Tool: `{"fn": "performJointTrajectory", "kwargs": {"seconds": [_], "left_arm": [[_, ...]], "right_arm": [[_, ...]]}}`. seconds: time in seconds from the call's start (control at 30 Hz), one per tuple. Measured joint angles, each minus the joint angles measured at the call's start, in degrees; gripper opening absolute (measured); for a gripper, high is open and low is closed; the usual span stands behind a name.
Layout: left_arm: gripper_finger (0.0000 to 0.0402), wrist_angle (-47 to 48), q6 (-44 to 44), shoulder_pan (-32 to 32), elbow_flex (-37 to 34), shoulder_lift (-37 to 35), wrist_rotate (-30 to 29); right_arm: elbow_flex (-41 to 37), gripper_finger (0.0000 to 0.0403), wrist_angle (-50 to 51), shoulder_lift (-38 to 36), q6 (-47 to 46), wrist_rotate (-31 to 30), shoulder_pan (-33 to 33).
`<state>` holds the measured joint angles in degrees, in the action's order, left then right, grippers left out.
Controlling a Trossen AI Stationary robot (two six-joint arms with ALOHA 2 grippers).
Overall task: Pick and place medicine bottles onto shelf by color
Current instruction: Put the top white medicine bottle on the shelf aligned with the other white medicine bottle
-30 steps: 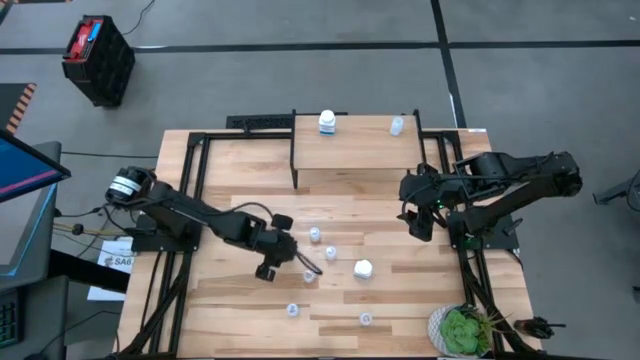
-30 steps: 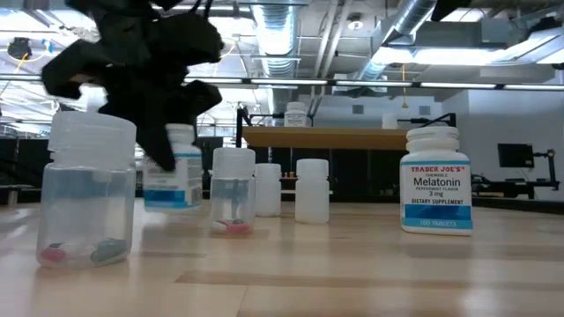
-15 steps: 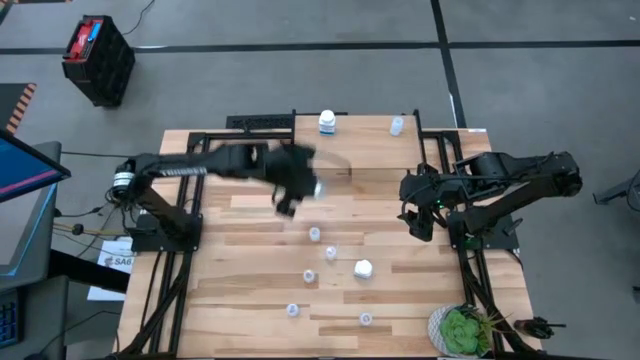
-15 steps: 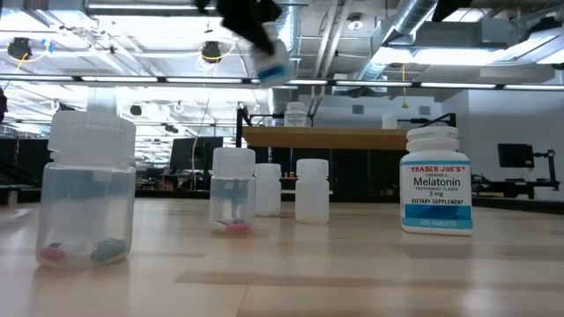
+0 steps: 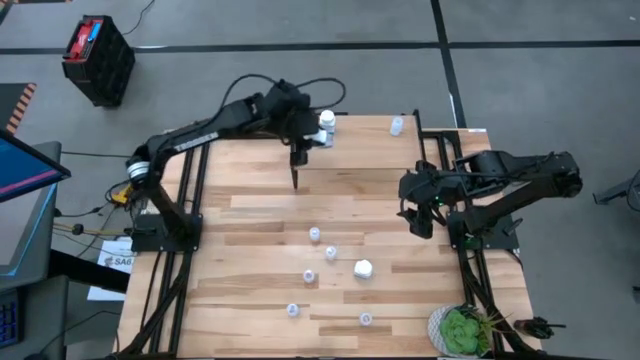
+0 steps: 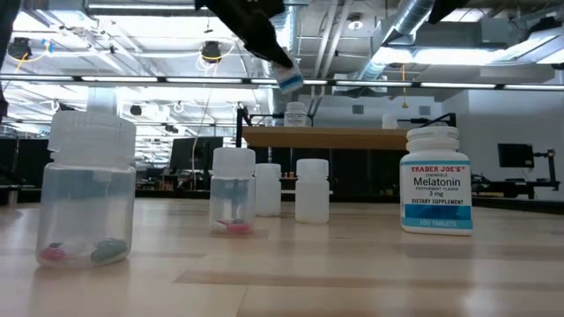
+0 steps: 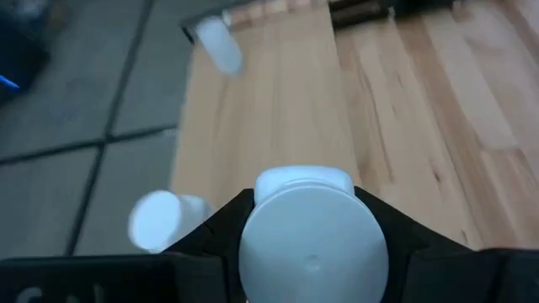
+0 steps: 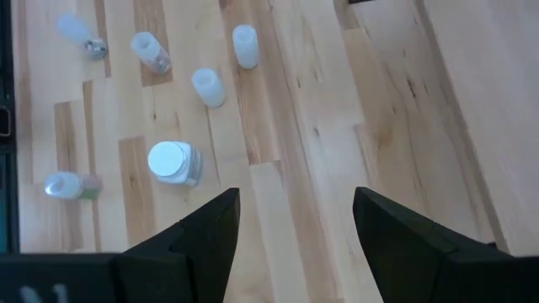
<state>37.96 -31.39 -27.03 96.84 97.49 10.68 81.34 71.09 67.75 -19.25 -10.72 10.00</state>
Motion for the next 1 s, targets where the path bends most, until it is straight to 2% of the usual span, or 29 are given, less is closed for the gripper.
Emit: {"fn": "performJointTrajectory", "kwargs": {"seconds": [0.23,0.37,0.53,0.7,0.9,1.0], "left_arm": [[0.0134,13.21,-0.72,-0.23,16.82,10.90,-0.42],[0.0134,16.97,-0.04,-0.32,22.41,15.08,-0.65],[0.0135,18.45,0.54,-0.35,23.36,17.60,-1.67],[0.0153,21.85,0.69,-0.75,23.32,20.33,-4.48],[0.0147,19.93,0.73,-0.73,23.34,21.40,-5.09],[0.0160,19.93,0.55,-0.43,23.34,21.42,-5.36]], "right_arm": [[0.00,0.0254,0.04,0.02,0.05,0.00,-0.42],[0.00,0.0254,0.12,0.02,0.24,0.00,-0.36],[0.00,0.0254,0.37,0.02,0.24,0.00,-0.35],[0.00,0.0254,0.45,0.02,0.24,0.00,-0.35],[0.00,0.0254,0.47,0.02,0.24,0.04,-0.33],[0.00,0.0254,0.48,0.02,0.24,0.07,-0.35]]}}
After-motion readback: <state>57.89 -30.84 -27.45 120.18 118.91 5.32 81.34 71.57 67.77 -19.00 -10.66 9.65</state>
